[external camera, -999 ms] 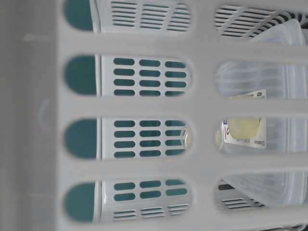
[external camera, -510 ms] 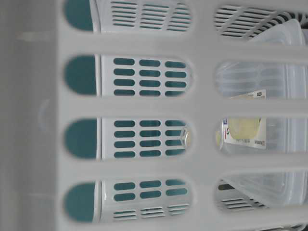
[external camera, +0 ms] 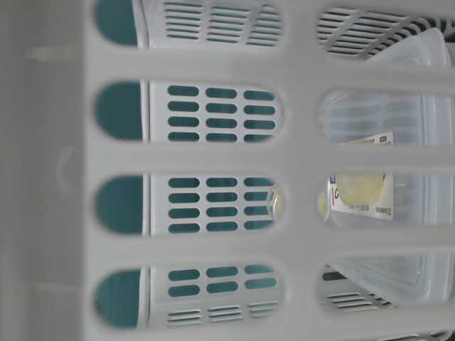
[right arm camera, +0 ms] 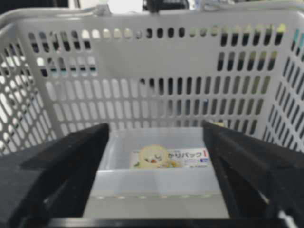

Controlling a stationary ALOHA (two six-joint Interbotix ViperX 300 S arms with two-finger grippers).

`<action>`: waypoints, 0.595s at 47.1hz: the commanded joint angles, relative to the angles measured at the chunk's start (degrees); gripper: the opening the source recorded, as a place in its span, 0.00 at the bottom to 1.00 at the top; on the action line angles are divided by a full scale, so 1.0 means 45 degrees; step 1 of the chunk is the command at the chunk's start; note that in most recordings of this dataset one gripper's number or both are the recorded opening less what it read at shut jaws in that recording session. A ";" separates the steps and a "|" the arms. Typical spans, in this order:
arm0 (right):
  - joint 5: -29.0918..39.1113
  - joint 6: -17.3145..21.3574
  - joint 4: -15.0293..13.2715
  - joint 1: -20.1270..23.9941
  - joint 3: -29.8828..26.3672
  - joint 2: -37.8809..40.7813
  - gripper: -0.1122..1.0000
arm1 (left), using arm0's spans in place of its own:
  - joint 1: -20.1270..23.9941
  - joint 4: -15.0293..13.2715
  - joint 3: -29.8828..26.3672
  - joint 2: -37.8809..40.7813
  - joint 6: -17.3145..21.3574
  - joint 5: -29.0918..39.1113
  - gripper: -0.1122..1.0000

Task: Pick up the cellophane tape from the shopping basket with the left arm.
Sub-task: 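Move the left gripper over the basket toward the cellophane tape roll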

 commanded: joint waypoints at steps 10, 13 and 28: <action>-0.0117 -0.0020 0.0059 0.0039 -0.0332 0.0039 0.78 | -0.0059 0.0059 -0.2520 0.2578 0.0059 0.1660 0.17; -0.0137 -0.0020 0.0039 0.0039 -0.0332 0.0020 0.78 | -0.0059 0.0059 -0.3008 0.3262 0.0059 0.2070 0.31; -0.0176 -0.0020 0.0039 0.0039 -0.0332 -0.0039 0.78 | -0.0234 0.0059 -0.4980 0.6152 0.0098 0.3750 0.92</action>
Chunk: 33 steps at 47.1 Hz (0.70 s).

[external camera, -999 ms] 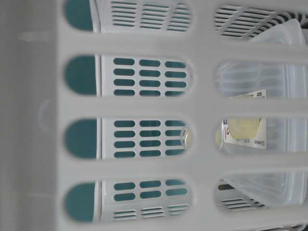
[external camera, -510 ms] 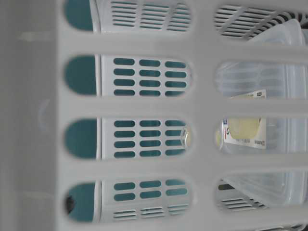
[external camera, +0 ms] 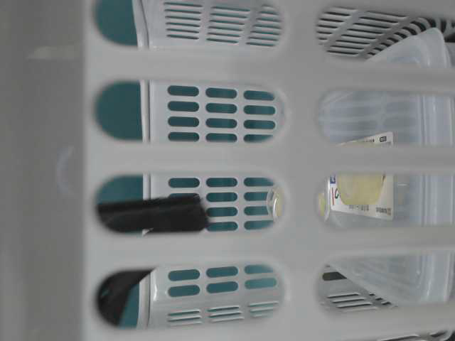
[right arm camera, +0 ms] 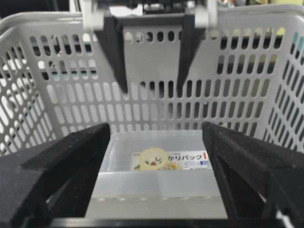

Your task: Pick up the cellophane tape from the shopping basket with the left arm.

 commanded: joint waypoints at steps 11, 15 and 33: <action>-0.0176 -0.0020 0.0059 0.0039 -0.0312 0.0059 0.78 | -0.0098 0.0039 -0.1055 0.1777 0.0039 0.0488 0.91; -0.0195 -0.0020 0.0059 0.0039 -0.0312 0.0059 0.78 | -0.0098 0.0039 -0.0996 0.2109 0.0039 0.0488 0.91; -0.0215 -0.0020 0.0039 0.0039 -0.0312 0.0039 0.78 | 0.0020 0.0039 -0.0957 0.2695 0.0039 -0.0098 0.91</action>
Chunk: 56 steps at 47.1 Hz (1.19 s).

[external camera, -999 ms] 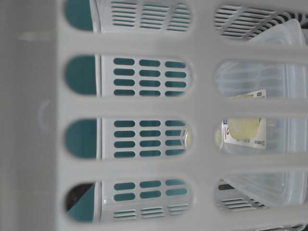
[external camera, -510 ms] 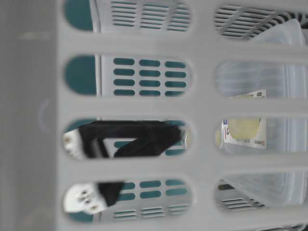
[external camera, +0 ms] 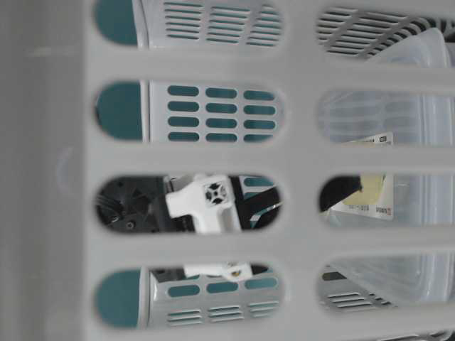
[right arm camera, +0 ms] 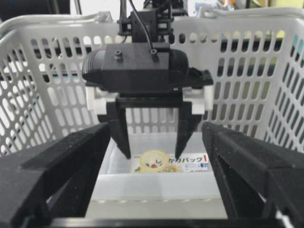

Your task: Pick up the cellophane tape from the shopping basket with the left arm.

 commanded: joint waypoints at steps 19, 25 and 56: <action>-0.0156 0.0000 0.0020 0.0059 -0.0312 0.0059 0.78 | 0.0098 0.0039 0.0234 0.0410 0.0020 -0.0625 0.91; -0.0156 0.0000 0.0020 0.0039 -0.0312 0.0059 0.78 | 0.0176 0.0039 0.0195 0.0410 0.0020 -0.0625 0.89; -0.0313 0.0000 0.0039 0.0059 -0.0312 0.0059 0.78 | -0.0332 0.0039 -0.3203 -0.1133 0.0801 0.3105 0.55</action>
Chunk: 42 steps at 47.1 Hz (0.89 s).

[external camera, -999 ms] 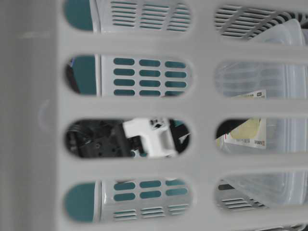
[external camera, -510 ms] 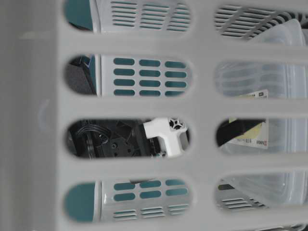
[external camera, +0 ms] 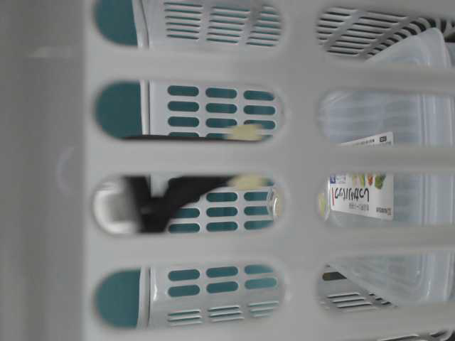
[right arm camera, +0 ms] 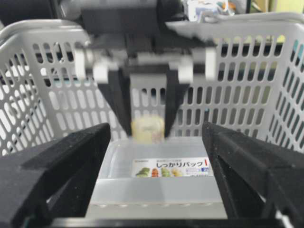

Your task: Pick up the cellophane tape from the shopping basket with the left arm.

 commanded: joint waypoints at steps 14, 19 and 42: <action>-0.0176 0.0000 0.0039 0.0039 -0.0312 0.0059 0.78 | -0.0195 0.0039 -0.4023 -0.0391 -0.0059 0.4375 0.55; -0.0215 0.0000 0.0039 0.0039 -0.0312 0.0059 0.78 | -0.0195 0.0039 -0.4199 -0.0234 -0.0059 0.4375 0.55; -0.0332 0.0000 0.0020 0.0039 -0.0312 0.0059 0.78 | -0.0137 0.0059 -0.4121 -0.0117 0.0020 0.4375 0.55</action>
